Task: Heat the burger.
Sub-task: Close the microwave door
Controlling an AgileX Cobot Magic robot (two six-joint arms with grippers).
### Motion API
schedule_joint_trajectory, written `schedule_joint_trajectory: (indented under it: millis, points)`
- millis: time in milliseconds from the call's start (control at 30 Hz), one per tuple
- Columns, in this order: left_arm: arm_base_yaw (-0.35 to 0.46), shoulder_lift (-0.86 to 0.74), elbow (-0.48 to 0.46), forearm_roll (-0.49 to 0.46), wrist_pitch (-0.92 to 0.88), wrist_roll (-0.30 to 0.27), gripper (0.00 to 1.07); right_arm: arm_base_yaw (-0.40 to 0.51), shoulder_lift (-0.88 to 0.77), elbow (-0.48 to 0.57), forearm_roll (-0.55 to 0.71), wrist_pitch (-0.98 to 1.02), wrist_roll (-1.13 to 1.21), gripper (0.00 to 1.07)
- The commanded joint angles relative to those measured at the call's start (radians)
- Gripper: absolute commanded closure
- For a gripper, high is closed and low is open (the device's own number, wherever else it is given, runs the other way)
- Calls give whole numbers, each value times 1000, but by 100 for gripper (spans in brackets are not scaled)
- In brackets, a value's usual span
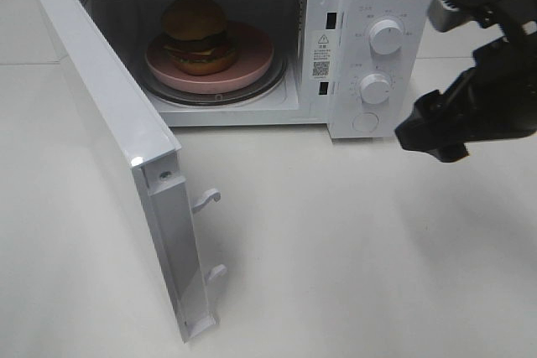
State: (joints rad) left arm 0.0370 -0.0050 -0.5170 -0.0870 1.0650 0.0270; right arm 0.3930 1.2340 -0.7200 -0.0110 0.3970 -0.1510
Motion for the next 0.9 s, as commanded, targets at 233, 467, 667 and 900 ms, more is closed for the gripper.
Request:
schedule_joint_trajectory:
  millis: [233,467,667,900]
  points:
    - [3,-12,2,-4,5,1,7,-77,-206,2,3,280,115,30]
    - [3,-12,2,-4,5,1,7,-76,-430,2,-31,478,138,31]
    - [3,-12,2,-4,5,1,7,-76,-576,2,-35,503,151,31]
    - [3,-12,2,-4,5,1,7,-76,-740,11,-84,608,225,31]
